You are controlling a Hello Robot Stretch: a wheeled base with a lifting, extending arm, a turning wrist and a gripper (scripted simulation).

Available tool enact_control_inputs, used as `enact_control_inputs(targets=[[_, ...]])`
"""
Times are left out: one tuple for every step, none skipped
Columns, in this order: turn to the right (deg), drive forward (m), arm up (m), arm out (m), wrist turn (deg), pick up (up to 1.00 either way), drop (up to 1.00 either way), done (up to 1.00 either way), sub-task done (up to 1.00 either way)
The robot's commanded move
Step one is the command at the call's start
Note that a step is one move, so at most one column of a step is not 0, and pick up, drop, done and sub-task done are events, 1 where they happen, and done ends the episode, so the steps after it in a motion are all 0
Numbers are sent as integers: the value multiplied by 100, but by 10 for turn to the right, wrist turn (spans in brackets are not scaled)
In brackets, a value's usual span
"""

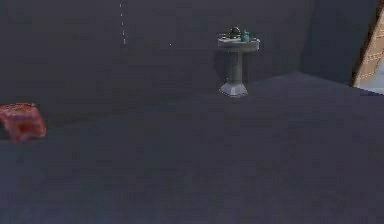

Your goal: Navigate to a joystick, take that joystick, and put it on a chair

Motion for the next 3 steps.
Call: enact_control_inputs(targets=[[450, 0, 0, 0, 0, 0, 0, 0, 0], [60, 0, 0, 0, 0, 0, 0, 0, 0], [0, 100, 0, 0, 0, 0, 0, 0, 0]])
